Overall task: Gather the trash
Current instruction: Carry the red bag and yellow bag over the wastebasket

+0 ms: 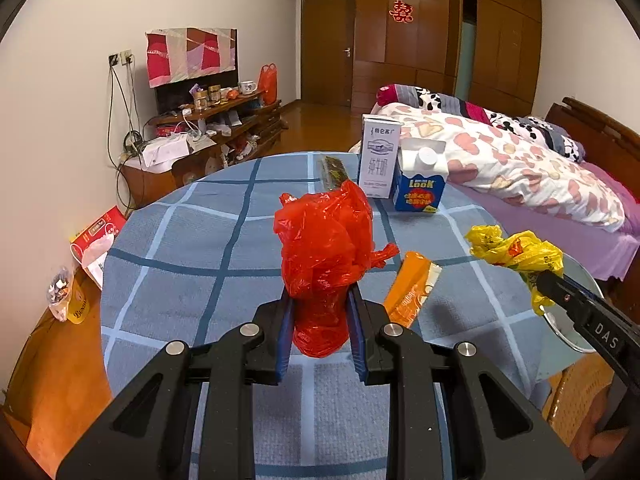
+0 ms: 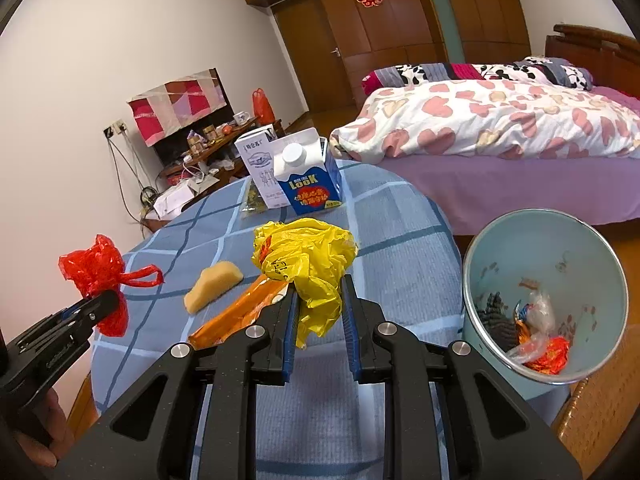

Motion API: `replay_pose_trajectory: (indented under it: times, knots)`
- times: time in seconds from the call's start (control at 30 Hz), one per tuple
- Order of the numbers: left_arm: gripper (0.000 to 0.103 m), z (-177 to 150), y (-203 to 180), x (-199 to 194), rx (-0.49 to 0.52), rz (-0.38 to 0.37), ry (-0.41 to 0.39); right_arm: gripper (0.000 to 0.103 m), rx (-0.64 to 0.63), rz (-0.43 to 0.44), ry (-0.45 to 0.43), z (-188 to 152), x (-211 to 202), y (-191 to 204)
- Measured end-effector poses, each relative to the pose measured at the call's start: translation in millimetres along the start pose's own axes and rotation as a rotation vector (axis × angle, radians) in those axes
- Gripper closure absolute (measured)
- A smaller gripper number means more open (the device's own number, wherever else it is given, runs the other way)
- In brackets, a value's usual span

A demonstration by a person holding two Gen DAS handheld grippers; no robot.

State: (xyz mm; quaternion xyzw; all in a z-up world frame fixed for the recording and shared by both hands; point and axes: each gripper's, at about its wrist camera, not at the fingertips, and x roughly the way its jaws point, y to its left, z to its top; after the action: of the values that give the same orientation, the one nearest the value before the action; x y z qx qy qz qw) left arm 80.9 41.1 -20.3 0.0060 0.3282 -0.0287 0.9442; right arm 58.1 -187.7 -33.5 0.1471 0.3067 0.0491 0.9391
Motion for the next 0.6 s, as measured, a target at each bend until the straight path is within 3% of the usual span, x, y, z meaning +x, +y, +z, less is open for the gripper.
replay_pose_trajectory:
  times: [0.6]
  knots:
    - [0.079, -11, -5, -13, 0.004, -0.008, 0.008, 0.082, -0.027, 0.018, -0.002, -17, -22, 8]
